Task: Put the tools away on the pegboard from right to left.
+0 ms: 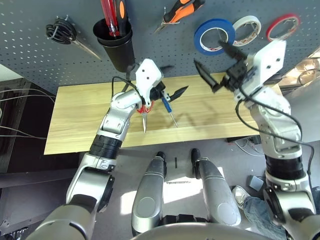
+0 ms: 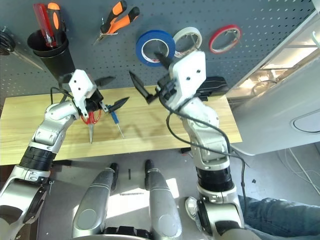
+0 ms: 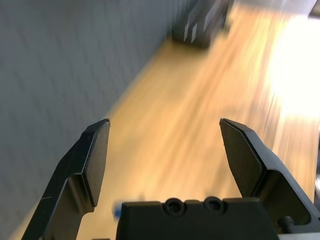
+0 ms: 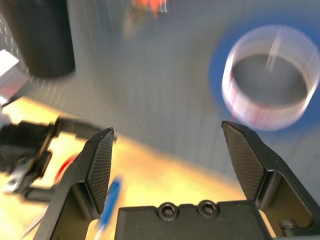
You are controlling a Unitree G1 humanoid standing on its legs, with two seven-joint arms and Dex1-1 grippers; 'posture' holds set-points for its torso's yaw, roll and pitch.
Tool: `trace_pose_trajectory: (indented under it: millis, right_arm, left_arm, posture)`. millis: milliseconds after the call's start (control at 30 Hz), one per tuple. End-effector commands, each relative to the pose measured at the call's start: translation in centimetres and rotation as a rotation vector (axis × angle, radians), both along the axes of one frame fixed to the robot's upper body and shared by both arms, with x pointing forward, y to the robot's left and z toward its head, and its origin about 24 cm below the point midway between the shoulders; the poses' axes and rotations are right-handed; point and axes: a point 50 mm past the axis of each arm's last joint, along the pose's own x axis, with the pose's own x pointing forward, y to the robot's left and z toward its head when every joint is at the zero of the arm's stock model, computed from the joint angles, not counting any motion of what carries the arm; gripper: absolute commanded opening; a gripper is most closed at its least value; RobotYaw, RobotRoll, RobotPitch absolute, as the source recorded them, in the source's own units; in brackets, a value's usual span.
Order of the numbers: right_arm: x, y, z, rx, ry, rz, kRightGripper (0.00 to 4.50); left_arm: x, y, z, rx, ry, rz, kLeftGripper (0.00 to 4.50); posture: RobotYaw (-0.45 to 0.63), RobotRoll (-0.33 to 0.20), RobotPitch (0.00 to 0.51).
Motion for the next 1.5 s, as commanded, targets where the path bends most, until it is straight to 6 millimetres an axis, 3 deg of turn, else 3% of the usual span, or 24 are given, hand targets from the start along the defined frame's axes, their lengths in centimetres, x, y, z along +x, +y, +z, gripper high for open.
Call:
trace_pose_trajectory:
  millis: [33,233,400,633,900,1200,1500]
  right_arm:
    - [0.0,-1.1,-3.3,0.041,0.238,-0.008,4.46]
    - [0.3,-2.5,-5.3,0.015,0.389,0.007,4.46]
    - [0.6,-3.2,-6.0,-0.143,0.365,0.038,4.46]
    - [1.1,-2.7,-5.8,-0.185,0.314,0.07,4.46]
    - [1.3,-2.3,-5.7,-0.2,0.291,0.086,4.46]
    - [1.6,-2.4,-5.3,-0.211,0.27,0.081,4.46]
    - [1.7,-2.3,-5.3,-0.213,0.262,0.076,4.46]
  left_arm:
    - [0.5,0.0,-1.5,0.028,0.023,0.068,4.5]
    - [1.8,0.0,-2.3,-0.005,0.117,0.226,4.5]
    - [2.8,-0.4,-3.0,-0.057,0.242,0.364,4.5]
    - [2.6,-0.4,-5.0,-0.044,0.5,0.555,4.5]
    - [2.6,-1.1,-5.3,-0.057,0.551,0.598,4.5]
    - [3.0,-3.5,-4.6,-0.102,0.571,0.557,4.5]
    - [2.9,-4.0,-4.8,-0.096,0.597,0.544,4.5]
  posture:
    - [0.11,0.0,0.376]
    - [0.12,0.0,0.377]
    - [0.12,0.0,0.379]
    - [0.11,0.0,0.379]
    - [0.11,0.0,0.375]
    - [0.09,0.0,0.369]
    - [0.09,0.0,0.363]
